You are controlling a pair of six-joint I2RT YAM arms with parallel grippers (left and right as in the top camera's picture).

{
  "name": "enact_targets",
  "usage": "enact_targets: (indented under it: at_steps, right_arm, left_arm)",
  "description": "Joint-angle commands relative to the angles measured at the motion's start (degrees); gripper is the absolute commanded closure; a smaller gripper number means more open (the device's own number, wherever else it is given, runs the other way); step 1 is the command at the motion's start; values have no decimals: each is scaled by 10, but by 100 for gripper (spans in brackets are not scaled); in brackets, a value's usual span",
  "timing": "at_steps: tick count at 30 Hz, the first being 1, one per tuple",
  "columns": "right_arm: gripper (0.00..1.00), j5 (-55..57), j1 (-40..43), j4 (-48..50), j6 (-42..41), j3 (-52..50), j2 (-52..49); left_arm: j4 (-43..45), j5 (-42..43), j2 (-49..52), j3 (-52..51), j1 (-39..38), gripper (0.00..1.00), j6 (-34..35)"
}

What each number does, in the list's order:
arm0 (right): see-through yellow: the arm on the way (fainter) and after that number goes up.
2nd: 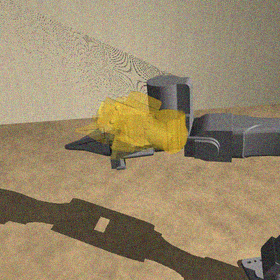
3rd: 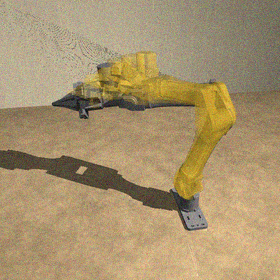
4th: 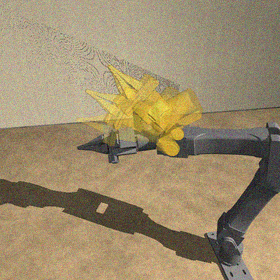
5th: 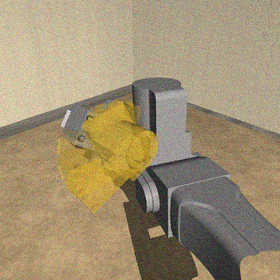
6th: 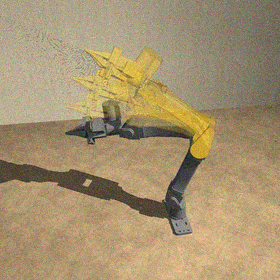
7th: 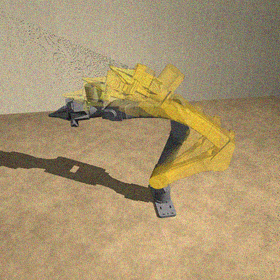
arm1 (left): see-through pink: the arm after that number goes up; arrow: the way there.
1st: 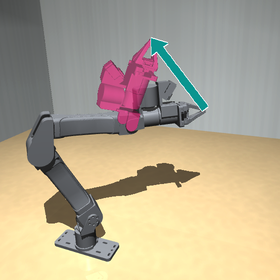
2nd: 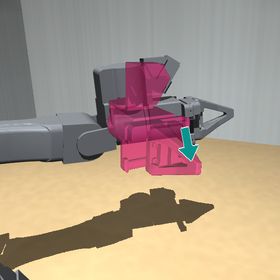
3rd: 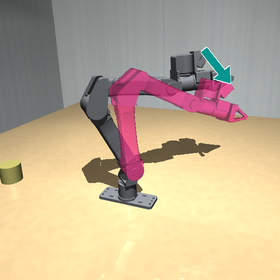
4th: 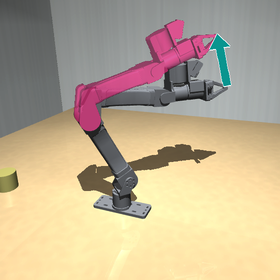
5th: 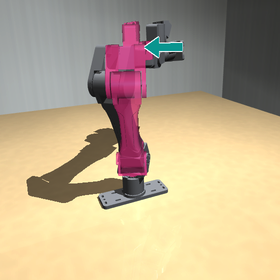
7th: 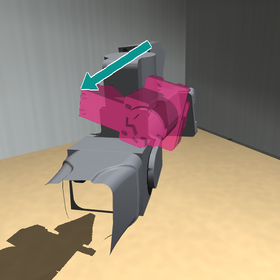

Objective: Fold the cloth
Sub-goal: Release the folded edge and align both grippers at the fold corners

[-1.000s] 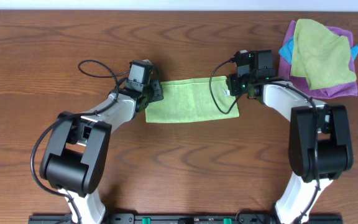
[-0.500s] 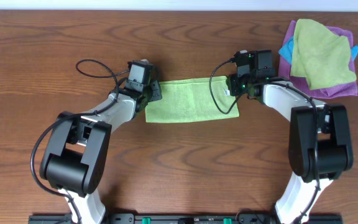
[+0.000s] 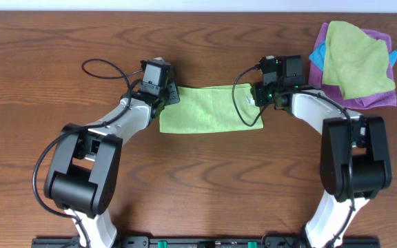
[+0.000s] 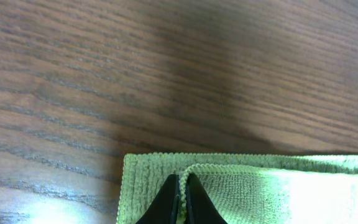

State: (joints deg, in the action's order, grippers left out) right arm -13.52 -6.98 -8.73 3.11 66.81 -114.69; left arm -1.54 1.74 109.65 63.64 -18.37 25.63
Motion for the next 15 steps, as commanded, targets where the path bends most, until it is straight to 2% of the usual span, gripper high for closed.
enact_targets:
  at_steps: [1,6,10,15]
  right_arm:
    - [71,-18,1,0,-9,7,-7]
    - [71,-17,-2,2,-9,7,-7]
    - [86,-18,-3,3,-9,7,-7]
    - [98,-18,-7,3,-9,7,-7]
  left_arm:
    - [-7,-18,-1,11,5,94,-4]
    - [-14,-18,-1,11,5,94,-4]
    - [-14,-18,-1,11,5,94,-4]
    - [-15,-18,-1,11,5,94,-4]
